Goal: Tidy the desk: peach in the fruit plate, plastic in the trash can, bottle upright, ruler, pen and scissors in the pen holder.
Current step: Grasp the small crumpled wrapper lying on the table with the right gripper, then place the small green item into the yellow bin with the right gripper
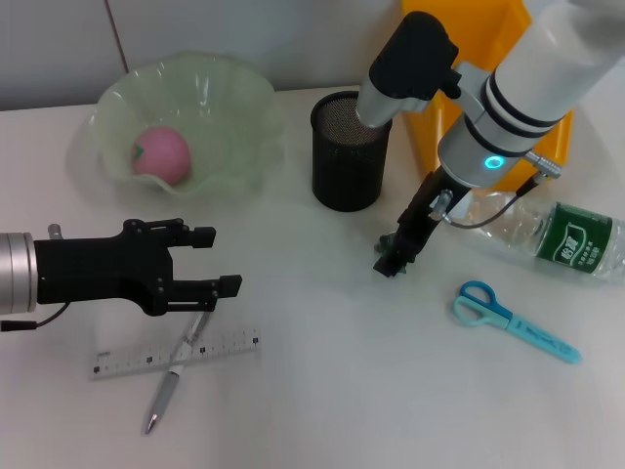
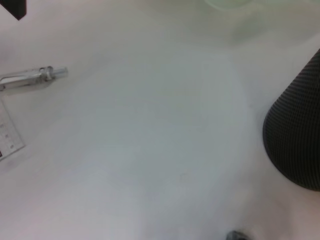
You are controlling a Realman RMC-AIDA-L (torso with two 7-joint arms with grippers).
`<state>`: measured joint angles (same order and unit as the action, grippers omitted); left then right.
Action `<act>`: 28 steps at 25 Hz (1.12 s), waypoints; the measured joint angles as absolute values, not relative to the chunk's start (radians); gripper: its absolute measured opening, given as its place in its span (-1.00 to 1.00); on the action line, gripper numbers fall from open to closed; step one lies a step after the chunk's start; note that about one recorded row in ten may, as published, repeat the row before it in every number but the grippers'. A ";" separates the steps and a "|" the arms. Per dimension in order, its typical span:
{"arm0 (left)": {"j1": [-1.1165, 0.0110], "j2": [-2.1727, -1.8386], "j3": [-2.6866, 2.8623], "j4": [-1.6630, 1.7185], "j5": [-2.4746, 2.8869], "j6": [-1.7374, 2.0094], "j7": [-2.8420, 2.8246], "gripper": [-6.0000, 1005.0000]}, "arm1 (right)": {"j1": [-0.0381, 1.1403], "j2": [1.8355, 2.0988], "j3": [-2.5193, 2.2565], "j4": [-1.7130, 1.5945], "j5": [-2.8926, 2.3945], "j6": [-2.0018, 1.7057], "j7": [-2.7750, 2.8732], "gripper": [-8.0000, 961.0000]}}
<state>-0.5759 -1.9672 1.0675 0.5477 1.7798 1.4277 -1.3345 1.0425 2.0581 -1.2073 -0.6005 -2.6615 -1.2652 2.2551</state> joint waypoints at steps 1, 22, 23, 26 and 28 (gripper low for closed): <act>-0.576 -1.968 1.068 0.548 1.779 1.428 -1.334 0.58 | 1.042 2.058 -1.207 -0.599 -2.662 -1.263 2.255 0.74; -0.574 -1.967 1.064 0.552 1.775 1.427 -1.343 0.57 | 1.036 2.058 -1.198 -0.613 -2.671 -1.284 2.257 -0.32; -0.574 -1.967 1.064 0.552 1.775 1.427 -1.343 0.57 | 1.031 2.058 -1.196 -0.631 -2.670 -1.297 2.259 -0.39; -0.572 -1.967 1.065 0.553 1.775 1.426 -1.343 0.57 | 0.993 2.067 -1.183 -0.743 -2.661 -1.371 2.265 -0.61; -0.571 -1.967 1.065 0.553 1.775 1.426 -1.344 0.57 | 0.980 2.070 -1.179 -0.783 -2.658 -1.398 2.268 -0.61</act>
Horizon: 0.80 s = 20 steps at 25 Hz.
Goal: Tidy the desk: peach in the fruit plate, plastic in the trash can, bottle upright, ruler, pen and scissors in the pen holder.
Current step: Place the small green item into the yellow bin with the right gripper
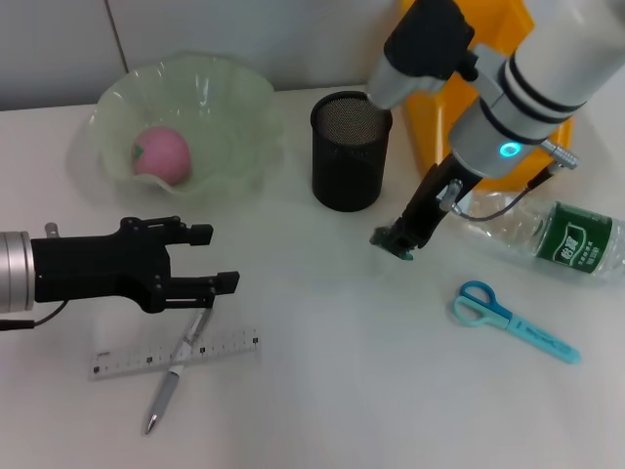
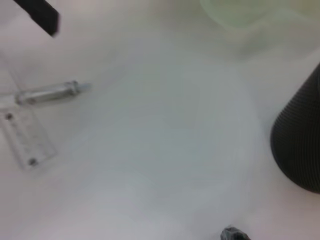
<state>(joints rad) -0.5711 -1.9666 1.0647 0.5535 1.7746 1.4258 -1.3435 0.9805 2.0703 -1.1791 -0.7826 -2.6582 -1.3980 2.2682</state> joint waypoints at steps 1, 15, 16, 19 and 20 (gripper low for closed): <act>-0.569 -1.967 1.064 0.554 1.774 1.426 -1.344 0.57 | 0.959 2.075 -1.167 -0.857 -2.653 -1.455 2.278 -0.61; -0.567 -1.967 1.063 0.554 1.778 1.437 -1.346 0.57 | 0.896 2.044 -0.902 -1.230 -2.575 -1.666 2.302 -0.59; -0.567 -1.967 1.063 0.554 1.778 1.437 -1.347 0.57 | 0.896 2.039 -0.880 -1.247 -2.575 -1.670 2.302 -0.59; -0.567 -1.968 1.063 0.554 1.778 1.439 -1.347 0.57 | 0.896 2.021 -0.802 -1.288 -2.581 -1.658 2.305 -0.59; -0.567 -1.968 1.063 0.554 1.778 1.439 -1.347 0.57 | 0.896 2.021 -0.802 -1.288 -2.581 -1.658 2.305 -0.58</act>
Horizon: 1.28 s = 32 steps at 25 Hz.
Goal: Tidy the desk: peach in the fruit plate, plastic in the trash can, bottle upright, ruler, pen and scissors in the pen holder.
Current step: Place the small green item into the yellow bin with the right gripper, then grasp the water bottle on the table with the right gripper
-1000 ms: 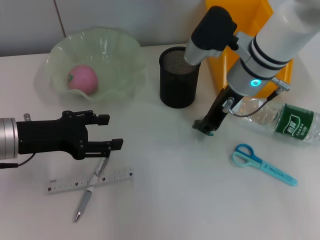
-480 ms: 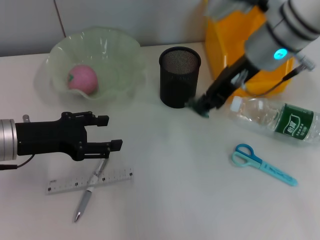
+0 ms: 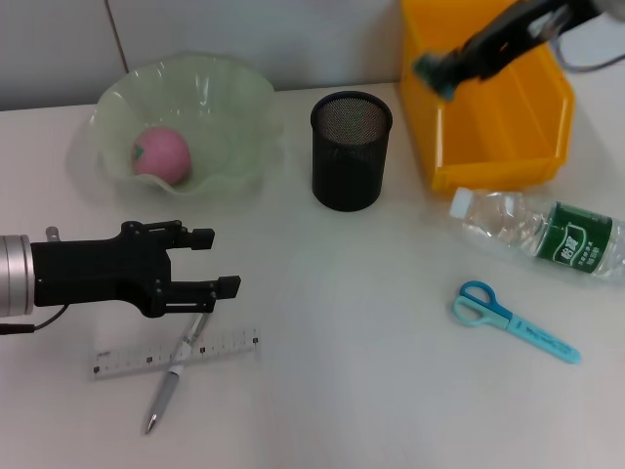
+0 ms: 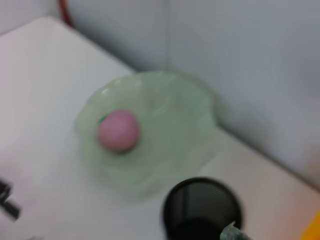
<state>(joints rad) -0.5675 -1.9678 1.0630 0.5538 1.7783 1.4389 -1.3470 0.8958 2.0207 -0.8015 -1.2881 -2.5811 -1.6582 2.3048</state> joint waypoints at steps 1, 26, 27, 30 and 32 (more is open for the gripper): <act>-0.567 -1.968 1.063 0.553 1.778 1.439 -1.347 0.57 | 0.896 2.016 -0.785 -1.291 -2.584 -1.651 2.306 -0.58; -0.567 -1.965 1.063 0.551 1.779 1.441 -1.348 0.57 | 0.875 1.972 -0.736 -0.890 -2.677 -1.184 2.331 -0.24; -0.566 -1.965 1.063 0.551 1.779 1.441 -1.348 0.57 | 0.874 1.972 -0.736 -0.890 -2.677 -1.184 2.331 -0.16; -0.566 -1.965 1.063 0.553 1.780 1.441 -1.348 0.57 | 0.874 1.972 -0.734 -0.891 -2.677 -1.184 2.331 0.06; -0.566 -1.964 1.063 0.553 1.780 1.442 -1.348 0.57 | 0.874 1.973 -0.732 -0.891 -2.677 -1.184 2.331 0.19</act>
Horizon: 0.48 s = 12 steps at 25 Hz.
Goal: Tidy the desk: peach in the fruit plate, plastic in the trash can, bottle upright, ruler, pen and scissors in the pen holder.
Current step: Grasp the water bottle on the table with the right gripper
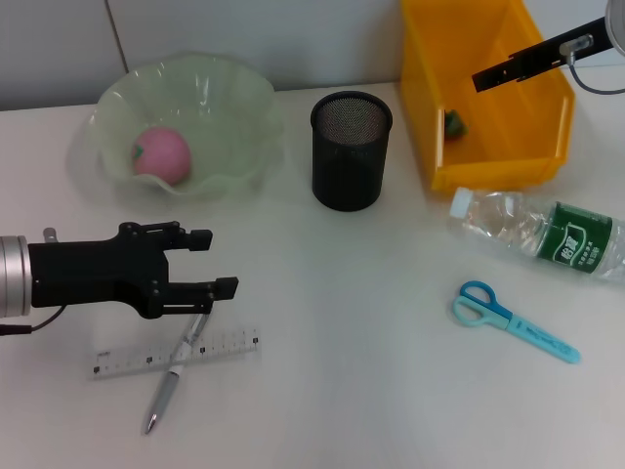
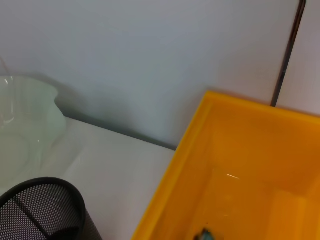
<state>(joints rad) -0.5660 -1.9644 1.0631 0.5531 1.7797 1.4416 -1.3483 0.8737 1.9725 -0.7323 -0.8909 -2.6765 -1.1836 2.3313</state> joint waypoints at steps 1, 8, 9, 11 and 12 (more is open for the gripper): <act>-0.566 -1.963 1.063 0.553 1.780 1.442 -1.348 0.57 | 0.873 1.973 -0.731 -0.892 -2.672 -1.183 2.331 0.25; -0.566 -1.963 1.063 0.554 1.781 1.442 -1.348 0.57 | 0.870 1.973 -0.731 -0.896 -2.648 -1.185 2.327 0.71; -0.565 -1.963 1.063 0.554 1.781 1.442 -1.348 0.57 | 0.868 1.973 -0.731 -0.899 -2.643 -1.188 2.324 0.71; -0.564 -1.964 1.063 0.553 1.781 1.442 -1.348 0.57 | 0.853 1.973 -0.735 -0.927 -2.595 -1.217 2.305 0.71; -0.564 -1.964 1.063 0.553 1.781 1.442 -1.348 0.57 | 0.840 1.973 -0.736 -0.954 -2.556 -1.241 2.288 0.71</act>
